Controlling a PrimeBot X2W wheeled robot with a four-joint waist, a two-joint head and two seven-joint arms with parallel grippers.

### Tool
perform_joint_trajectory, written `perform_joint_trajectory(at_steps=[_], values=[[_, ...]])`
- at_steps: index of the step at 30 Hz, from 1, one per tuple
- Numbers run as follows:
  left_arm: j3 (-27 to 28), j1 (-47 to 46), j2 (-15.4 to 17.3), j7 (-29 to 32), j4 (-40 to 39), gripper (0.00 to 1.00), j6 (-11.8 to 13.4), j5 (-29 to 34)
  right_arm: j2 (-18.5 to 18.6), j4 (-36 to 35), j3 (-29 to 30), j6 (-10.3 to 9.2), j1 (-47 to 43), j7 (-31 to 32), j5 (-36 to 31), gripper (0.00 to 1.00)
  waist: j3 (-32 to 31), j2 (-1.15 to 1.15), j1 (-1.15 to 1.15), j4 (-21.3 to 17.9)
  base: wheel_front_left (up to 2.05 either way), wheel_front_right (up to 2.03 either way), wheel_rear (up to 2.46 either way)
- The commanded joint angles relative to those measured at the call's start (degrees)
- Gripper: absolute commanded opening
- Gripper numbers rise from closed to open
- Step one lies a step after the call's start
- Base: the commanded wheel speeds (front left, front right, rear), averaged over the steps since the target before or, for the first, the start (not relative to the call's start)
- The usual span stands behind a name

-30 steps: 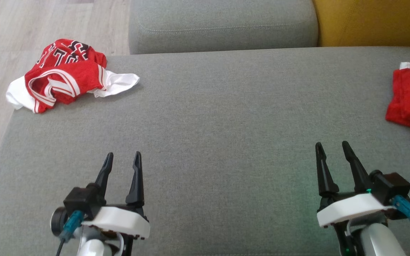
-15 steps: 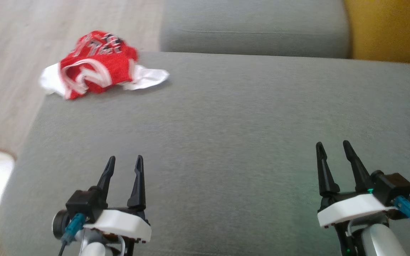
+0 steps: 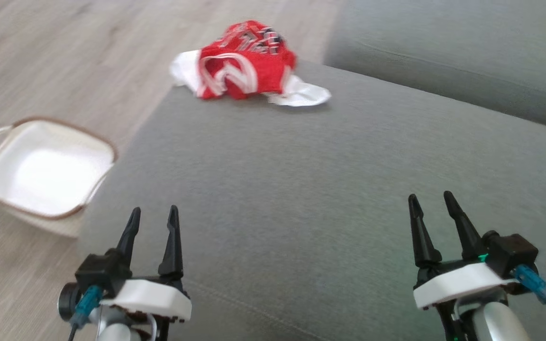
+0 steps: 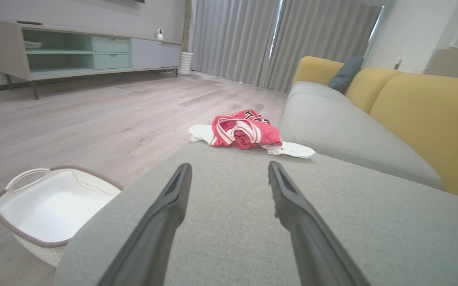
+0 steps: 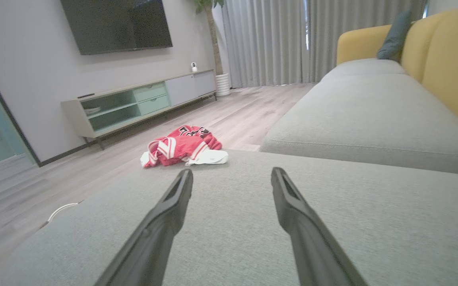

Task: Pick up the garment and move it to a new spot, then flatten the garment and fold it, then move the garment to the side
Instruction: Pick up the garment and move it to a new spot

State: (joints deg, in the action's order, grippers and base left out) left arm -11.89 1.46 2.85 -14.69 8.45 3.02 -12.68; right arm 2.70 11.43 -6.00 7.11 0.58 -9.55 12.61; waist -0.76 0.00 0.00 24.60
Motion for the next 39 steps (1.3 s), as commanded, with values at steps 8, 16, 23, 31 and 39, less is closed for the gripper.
perform_joint_trajectory(at_steps=[8,16,23,31,39], values=[[2.27,-0.78,0.03,-0.30,-3.10,1.00,-0.29,0.10,0.18,-2.76,-1.39,0.37,2.11,0.20,-0.53,1.00,1.29,0.00,0.00,5.12,0.00,0.00,0.00],[3.01,-2.50,0.13,-0.30,-4.20,1.00,-0.48,0.52,0.18,-5.10,-1.63,0.37,3.49,1.71,-2.46,1.00,4.87,0.00,0.00,4.24,0.00,0.00,0.00],[5.85,-13.85,2.23,-0.30,-4.42,1.00,-3.43,0.51,0.18,-9.20,-0.34,0.37,7.24,4.50,-6.46,1.00,12.61,0.00,0.00,-0.33,0.00,0.00,0.00],[8.02,-38.66,9.64,4.01,5.31,1.00,-6.97,0.88,0.18,-15.54,0.42,0.37,12.52,7.74,-11.21,1.00,23.97,0.00,0.00,-7.96,0.00,0.00,0.00],[7.70,-58.07,13.69,13.59,21.46,1.00,-9.55,-2.96,0.18,-20.24,-0.58,0.37,15.78,9.87,-14.25,1.00,32.29,0.00,0.00,-14.01,0.00,0.00,0.00]])
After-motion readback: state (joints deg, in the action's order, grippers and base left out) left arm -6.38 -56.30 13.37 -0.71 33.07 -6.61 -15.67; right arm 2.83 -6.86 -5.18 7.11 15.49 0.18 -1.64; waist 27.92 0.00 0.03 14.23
